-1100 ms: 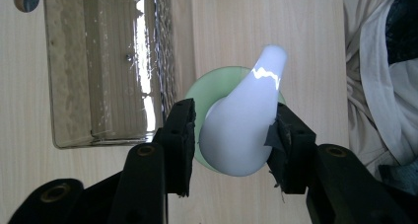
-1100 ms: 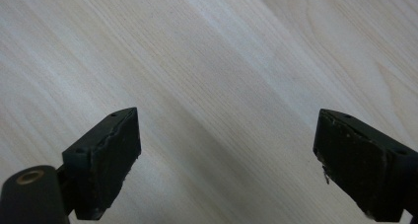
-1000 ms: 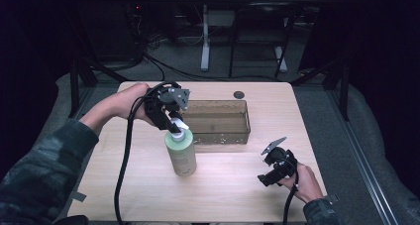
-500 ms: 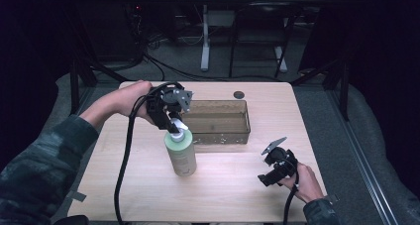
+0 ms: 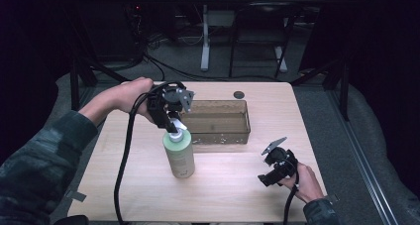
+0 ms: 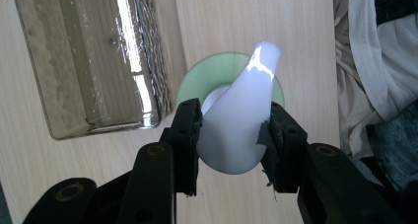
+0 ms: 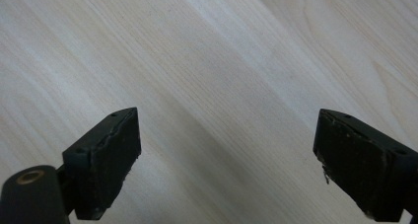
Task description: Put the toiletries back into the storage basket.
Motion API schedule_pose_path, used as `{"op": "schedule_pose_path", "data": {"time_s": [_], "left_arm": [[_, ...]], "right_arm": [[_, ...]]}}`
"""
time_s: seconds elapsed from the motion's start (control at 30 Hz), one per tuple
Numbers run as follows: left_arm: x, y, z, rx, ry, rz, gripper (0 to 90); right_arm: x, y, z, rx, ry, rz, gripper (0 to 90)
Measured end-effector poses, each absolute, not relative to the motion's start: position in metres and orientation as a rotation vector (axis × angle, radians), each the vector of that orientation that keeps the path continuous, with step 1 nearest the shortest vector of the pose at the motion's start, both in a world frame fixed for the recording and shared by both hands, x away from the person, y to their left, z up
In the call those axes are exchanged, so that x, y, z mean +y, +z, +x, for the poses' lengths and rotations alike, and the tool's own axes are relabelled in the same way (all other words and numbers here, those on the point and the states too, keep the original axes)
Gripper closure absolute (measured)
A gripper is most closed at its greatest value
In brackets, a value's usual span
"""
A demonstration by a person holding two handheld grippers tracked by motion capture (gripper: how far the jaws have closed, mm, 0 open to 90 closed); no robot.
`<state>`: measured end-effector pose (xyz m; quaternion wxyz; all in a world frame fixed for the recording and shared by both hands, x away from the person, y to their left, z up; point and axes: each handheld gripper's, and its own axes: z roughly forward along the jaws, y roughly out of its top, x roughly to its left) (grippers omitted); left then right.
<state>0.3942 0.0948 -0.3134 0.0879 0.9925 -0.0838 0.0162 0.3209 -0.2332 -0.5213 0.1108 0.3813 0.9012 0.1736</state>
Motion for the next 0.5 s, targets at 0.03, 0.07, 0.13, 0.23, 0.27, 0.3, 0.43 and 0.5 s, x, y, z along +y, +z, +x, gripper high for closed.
{"op": "schedule_pose_path", "data": {"time_s": [0.03, 0.07, 0.13, 0.23, 0.27, 0.3, 0.43, 0.5], "left_arm": [[0.094, -0.312, 0.394, -0.25, 0.053, 2.963, 62.7], [0.093, -0.309, 0.394, -0.274, 0.058, 2.982, 62.7], [0.093, -0.307, 0.394, -0.259, 0.057, 2.978, 62.7], [0.093, -0.304, 0.394, -0.257, 0.063, 2.977, 62.7], [0.093, -0.301, 0.396, -0.27, 0.074, 2.978, 62.7], [0.093, -0.301, 0.396, -0.27, 0.074, 2.978, 62.7], [0.094, -0.296, 0.396, -0.249, 0.077, 2.984, 62.7], [0.093, -0.292, 0.398, -0.261, 0.084, 2.993, 62.7]], "right_arm": [[-0.233, -0.521, 0.321, 2.647, 0.51, 1.118, 10.3], [-0.234, -0.521, 0.322, 2.65, 0.511, 1.107, 10.3], [-0.234, -0.521, 0.322, 2.649, 0.51, 1.107, 10.3], [-0.234, -0.521, 0.321, 2.646, 0.509, 1.119, 10.3], [-0.234, -0.521, 0.321, 2.646, 0.511, 1.119, 10.3], [-0.234, -0.521, 0.321, 2.646, 0.511, 1.119, 10.3], [-0.234, -0.521, 0.321, 2.647, 0.51, 1.117, 10.3], [-0.233, -0.521, 0.321, 2.648, 0.509, 1.11, 10.3]]}}
